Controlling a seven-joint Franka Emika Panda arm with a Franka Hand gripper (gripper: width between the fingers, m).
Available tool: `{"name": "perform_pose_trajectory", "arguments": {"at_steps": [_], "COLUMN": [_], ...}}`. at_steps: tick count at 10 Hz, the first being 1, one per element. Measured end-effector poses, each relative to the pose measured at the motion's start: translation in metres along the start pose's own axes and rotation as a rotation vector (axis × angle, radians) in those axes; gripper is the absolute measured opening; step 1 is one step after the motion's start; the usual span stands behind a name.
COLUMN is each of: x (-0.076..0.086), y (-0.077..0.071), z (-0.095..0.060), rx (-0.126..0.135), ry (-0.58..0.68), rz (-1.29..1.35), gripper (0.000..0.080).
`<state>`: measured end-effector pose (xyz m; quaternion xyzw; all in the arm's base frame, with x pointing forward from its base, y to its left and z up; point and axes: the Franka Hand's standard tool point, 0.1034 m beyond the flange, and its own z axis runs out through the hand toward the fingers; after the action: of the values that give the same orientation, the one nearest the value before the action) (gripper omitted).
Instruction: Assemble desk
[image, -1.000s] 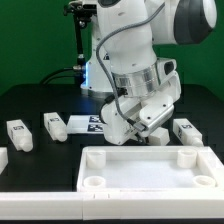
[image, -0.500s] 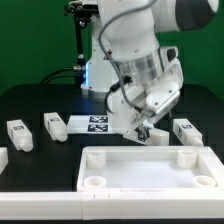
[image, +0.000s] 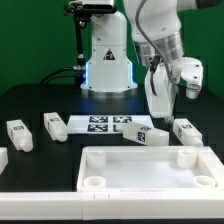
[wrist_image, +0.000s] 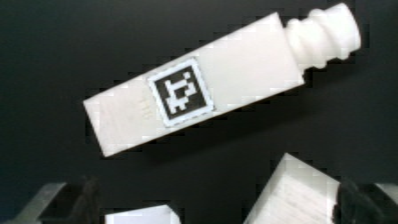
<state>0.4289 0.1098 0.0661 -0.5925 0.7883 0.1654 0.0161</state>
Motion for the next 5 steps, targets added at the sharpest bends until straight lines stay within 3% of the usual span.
{"name": "perform_pose_trajectory", "arguments": {"at_steps": [1, 2, 4, 5], "x": [-0.003, -0.013, -0.048, -0.062], "y": [0.001, 0.000, 0.009, 0.012], "z": [0.002, 0.007, 0.019, 0.020], "rx": [-0.003, 0.011, 0.040, 0.070], "ry": [0.001, 0.041, 0.108, 0.132], "rz": [-0.084, -0.190, -0.489, -0.617], "gripper": [0.0649, 0.0649, 0.0649, 0.0649]}}
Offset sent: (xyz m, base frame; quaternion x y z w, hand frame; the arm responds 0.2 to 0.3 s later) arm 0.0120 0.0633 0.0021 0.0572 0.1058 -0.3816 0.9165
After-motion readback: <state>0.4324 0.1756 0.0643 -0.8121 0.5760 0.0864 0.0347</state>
